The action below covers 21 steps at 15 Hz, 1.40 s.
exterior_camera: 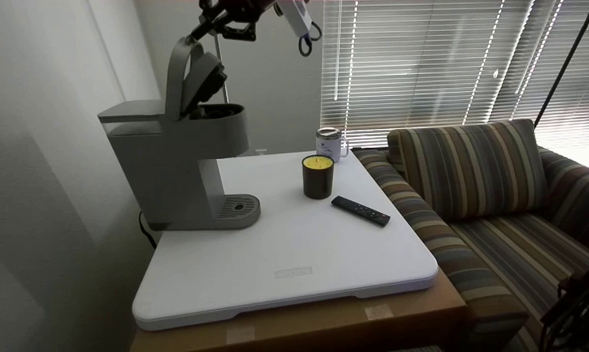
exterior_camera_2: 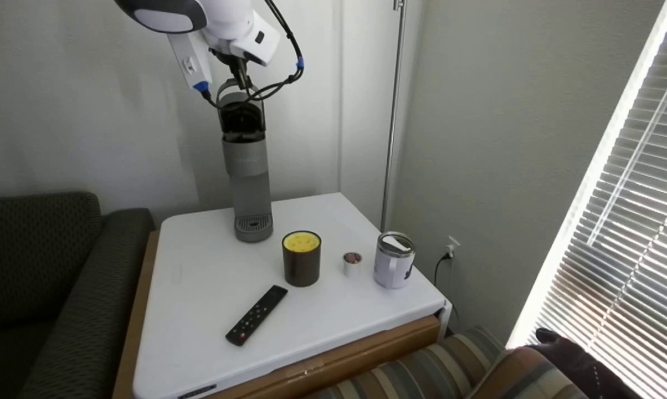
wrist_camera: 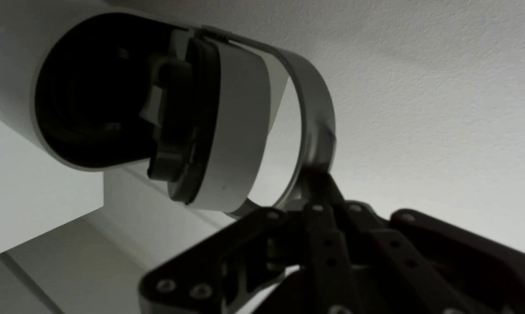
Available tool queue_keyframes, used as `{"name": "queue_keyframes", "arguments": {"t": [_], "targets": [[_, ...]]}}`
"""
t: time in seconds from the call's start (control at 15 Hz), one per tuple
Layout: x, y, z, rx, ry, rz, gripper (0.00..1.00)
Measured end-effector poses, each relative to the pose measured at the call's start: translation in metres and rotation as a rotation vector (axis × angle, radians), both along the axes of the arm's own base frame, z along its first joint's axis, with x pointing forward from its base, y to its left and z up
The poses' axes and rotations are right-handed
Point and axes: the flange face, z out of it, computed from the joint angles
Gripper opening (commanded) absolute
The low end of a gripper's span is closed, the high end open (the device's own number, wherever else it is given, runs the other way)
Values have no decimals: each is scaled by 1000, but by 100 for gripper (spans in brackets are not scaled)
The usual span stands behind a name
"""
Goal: Open the lid of the coffee maker
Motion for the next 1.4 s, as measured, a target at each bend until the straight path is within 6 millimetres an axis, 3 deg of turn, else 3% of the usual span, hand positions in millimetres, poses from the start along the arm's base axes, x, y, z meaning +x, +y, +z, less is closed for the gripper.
{"name": "queue_keyframes", "arguments": {"t": [0.4,0.93,1.4], "targets": [[12,9,5,-28,7,22,0],[18,5,13,-90,24,10,0],[15,-22,18,-147,33,-31,0]]}}
